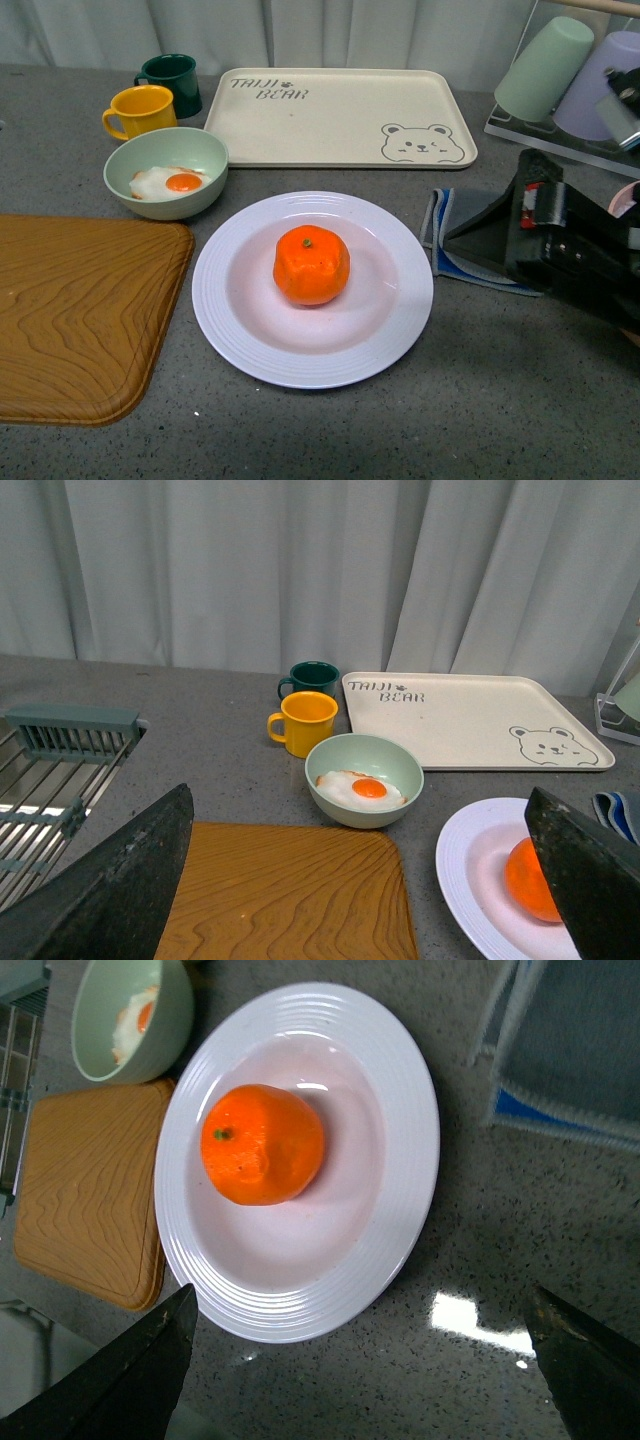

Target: Place orange and plate with both arms

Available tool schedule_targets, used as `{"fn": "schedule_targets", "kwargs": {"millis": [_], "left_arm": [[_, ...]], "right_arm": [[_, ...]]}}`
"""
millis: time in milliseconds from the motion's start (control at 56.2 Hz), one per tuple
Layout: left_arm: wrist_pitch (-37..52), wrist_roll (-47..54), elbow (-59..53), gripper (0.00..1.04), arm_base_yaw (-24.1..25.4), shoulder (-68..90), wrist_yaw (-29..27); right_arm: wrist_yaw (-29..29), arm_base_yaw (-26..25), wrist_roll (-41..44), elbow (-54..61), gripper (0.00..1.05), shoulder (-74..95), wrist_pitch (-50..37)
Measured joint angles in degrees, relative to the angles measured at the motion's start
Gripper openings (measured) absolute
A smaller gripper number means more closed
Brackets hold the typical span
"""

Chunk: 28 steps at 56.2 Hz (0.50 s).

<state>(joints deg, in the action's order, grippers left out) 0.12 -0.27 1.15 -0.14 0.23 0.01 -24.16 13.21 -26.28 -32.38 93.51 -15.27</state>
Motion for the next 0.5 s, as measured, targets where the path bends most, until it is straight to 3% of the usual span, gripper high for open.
{"fn": "schedule_targets", "kwargs": {"millis": [196, 498], "left_arm": [[0.0, 0.0, 0.0, 0.98, 0.0, 0.0, 0.0], [0.0, 0.0, 0.0, 0.98, 0.0, 0.0, 0.0]], "right_arm": [[-4.9, -1.3, -3.6, -7.3, 0.95, 10.4, 3.1], [-7.0, 0.2, -7.5, -14.2, 0.95, 19.9, 4.3]]}}
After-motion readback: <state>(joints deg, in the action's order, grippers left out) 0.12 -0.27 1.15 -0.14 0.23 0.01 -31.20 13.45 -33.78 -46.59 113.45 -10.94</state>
